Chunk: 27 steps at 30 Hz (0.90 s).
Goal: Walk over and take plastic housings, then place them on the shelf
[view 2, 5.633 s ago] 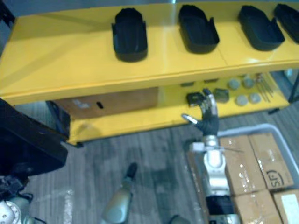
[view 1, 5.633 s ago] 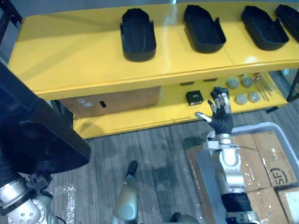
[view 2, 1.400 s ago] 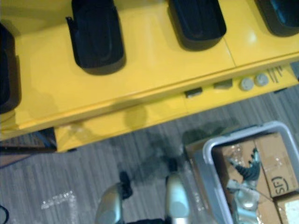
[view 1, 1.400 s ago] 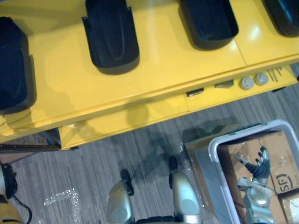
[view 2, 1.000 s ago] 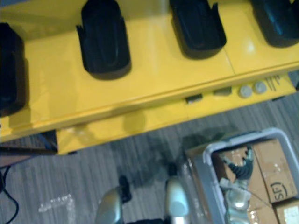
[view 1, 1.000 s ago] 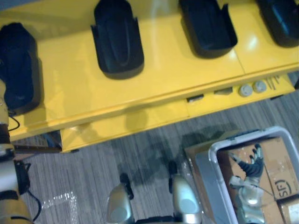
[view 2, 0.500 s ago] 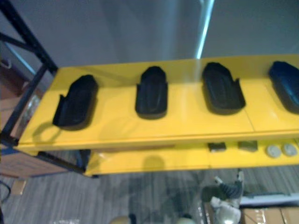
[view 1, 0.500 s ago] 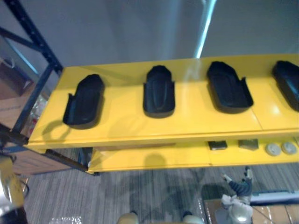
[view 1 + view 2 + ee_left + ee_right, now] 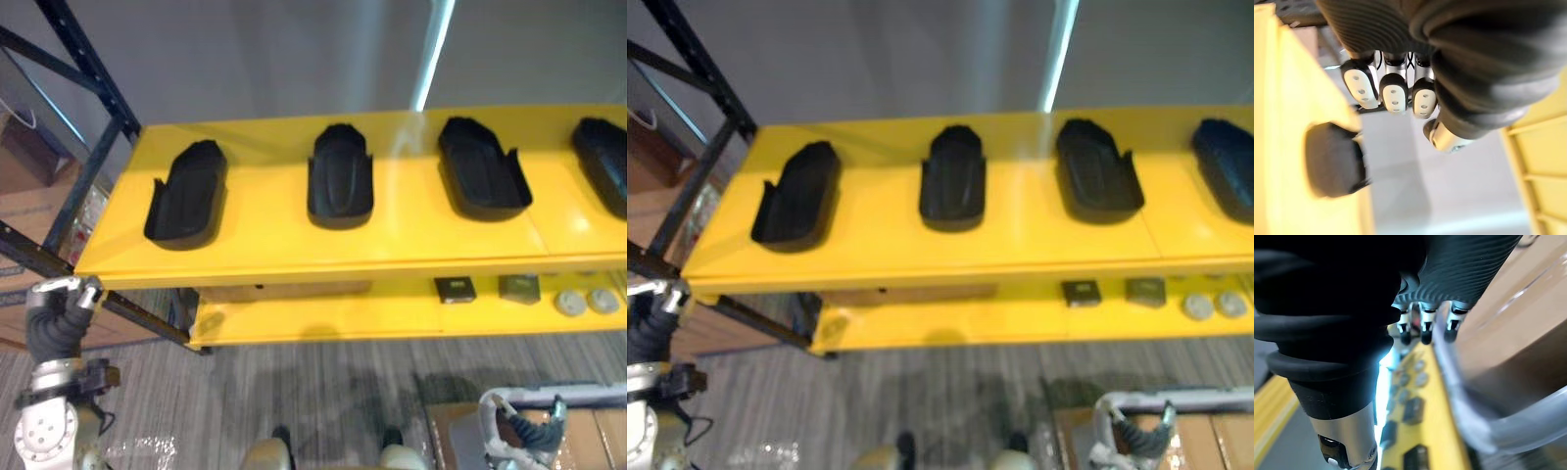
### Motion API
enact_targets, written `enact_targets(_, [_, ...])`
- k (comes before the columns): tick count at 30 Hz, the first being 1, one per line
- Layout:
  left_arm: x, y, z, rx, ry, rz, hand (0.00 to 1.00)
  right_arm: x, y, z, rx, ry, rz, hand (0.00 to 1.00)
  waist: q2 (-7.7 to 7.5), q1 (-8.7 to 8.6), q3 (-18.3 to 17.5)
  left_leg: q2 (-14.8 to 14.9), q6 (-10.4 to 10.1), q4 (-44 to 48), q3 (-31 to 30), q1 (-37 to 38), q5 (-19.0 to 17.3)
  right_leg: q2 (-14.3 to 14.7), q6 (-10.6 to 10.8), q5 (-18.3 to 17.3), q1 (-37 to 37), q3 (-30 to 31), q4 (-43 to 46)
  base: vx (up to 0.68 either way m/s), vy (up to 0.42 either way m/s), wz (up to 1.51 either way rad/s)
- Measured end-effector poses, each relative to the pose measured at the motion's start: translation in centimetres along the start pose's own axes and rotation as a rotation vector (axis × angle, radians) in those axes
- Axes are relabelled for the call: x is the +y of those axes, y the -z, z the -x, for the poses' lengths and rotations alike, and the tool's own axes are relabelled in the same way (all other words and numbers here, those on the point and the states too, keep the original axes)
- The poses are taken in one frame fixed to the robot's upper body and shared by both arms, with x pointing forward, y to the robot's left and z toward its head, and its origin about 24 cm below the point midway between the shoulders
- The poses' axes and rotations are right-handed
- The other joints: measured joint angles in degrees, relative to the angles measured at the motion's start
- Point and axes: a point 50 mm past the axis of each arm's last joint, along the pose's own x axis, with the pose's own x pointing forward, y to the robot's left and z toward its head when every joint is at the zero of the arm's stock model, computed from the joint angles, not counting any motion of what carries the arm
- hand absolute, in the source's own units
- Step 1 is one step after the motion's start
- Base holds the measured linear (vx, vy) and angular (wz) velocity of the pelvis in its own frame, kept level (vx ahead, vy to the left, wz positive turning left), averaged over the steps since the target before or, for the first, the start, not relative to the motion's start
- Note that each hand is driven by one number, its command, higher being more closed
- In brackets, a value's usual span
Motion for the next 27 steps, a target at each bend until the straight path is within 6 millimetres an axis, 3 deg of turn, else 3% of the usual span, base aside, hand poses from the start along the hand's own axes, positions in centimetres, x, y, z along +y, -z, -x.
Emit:
enact_targets(4, [-0.6,1.1,-1.1,0.024,-0.027,0.035,1.0,0.5,-0.5,-0.5,-0.009,-0.006,-0.008,0.0,0.37,-0.95,1.84,0.83,-0.15,1.24,0.6,-1.34,0.11,0.86,0.55,0.36,-1.72,0.61,1.08,0.0,-0.022,-0.11])
enact_targets(9, [-1.8,1.5,-3.0,0.013,-0.047,0.124,1.0,0.6,-0.9,-1.0,-0.018,-0.004,-0.017,0.0,-0.44,-1.21,4.14,1.11,-0.35,3.11,0.99,-2.0,-0.6,1.39,0.53,0.38,-2.71,1.78,1.93,0.05,0.005,-0.05])
enact_targets(22, [-1.5,1.8,-5.7,-0.004,-0.167,0.181,1.0,1.3,-1.8,-1.5,-0.044,-0.016,-0.018,0.0,-0.47,-1.41,7.85,1.69,0.39,7.52,2.51,-3.96,-3.53,1.32,0.66,0.11,-4.7,3.77,4.22,-0.01,0.023,-0.07])
enact_targets(27, [-0.2,1.1,-6.6,-0.026,-0.177,0.125,1.0,0.7,-2.1,-2.0,-0.062,-0.007,-0.001,0.0,-0.67,-1.29,8.04,1.79,0.4,8.15,2.36,-4.9,-3.52,1.33,0.57,-0.99,-6.43,3.86,6.35,-0.01,0.0,0.0])
